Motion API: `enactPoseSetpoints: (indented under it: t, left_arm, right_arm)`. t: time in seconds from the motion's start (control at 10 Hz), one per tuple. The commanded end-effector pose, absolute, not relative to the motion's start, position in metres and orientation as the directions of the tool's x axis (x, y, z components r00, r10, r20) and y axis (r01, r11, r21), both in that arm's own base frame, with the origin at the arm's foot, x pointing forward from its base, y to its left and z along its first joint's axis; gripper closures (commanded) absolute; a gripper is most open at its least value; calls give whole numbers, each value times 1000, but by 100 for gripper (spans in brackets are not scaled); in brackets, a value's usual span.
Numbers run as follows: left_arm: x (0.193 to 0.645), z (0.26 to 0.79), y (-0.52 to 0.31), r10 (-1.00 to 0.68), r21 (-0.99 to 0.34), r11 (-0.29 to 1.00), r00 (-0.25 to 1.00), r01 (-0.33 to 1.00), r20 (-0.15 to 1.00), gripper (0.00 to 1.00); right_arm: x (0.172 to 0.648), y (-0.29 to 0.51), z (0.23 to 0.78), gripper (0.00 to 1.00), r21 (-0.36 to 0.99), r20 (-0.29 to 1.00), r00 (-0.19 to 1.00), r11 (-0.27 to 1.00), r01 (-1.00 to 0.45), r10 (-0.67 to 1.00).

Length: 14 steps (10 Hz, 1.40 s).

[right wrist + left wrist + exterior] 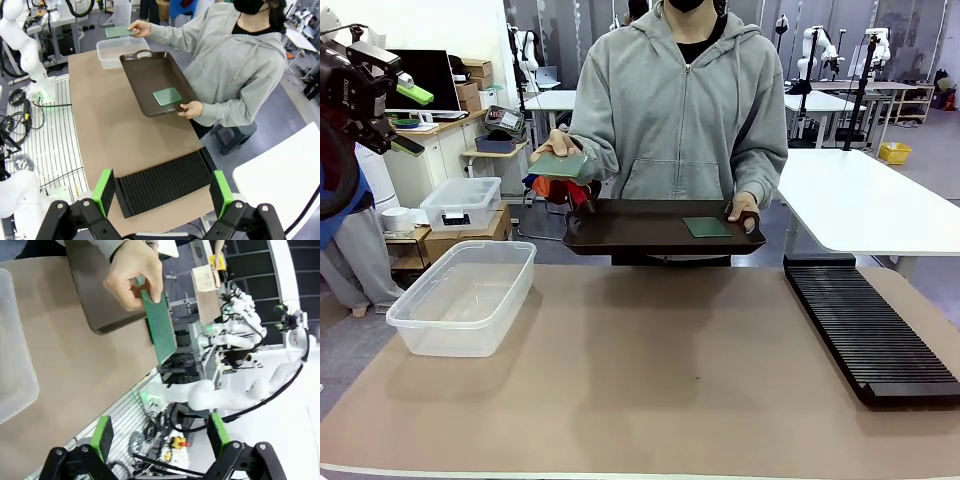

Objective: Sort PCBs into racks and boxes based on the side picked up.
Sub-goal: Pick up the Blank PCB handed by the Human.

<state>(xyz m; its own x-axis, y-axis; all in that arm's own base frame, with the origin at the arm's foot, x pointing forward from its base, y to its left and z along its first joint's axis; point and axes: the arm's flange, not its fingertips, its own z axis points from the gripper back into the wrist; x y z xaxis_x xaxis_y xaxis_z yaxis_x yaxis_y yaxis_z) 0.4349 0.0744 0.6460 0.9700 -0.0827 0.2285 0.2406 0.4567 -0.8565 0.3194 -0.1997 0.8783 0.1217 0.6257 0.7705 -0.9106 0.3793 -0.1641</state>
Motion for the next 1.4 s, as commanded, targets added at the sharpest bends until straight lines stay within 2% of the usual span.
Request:
enactPoseSetpoints:
  t: [0.0, 0.3, 0.4, 0.6, 0.8, 1.3]
  left_arm:
    - [434, 620, 49, 13, -938, 319, 988, 140, 152, 0]
    - [438, 595, 20, 103, -955, 289, 990, 62, 96, 0]
    - [436, 586, 9, 77, -957, 274, 989, 100, 125, 0]
    - [443, 568, -5, 77, -958, 277, 993, 68, 93, 0]
    - [455, 558, -15, 56, -957, 275, 992, 97, 116, 0]
    - [486, 547, -46, 18, -982, 178, 997, 68, 73, 0]
  right_arm:
    - [317, -198, 878, 0, -167, 777, 104, 363, -917, 621]
    - [317, -198, 878, 0, -167, 777, 104, 363, -917, 621]
    - [317, -198, 878, 0, -167, 777, 104, 363, -917, 621]
    - [317, -198, 878, 0, -167, 777, 104, 363, -917, 621]
    - [317, -198, 878, 0, -167, 777, 104, 363, -917, 621]
    - [317, -198, 878, 0, -167, 777, 104, 363, -917, 621]
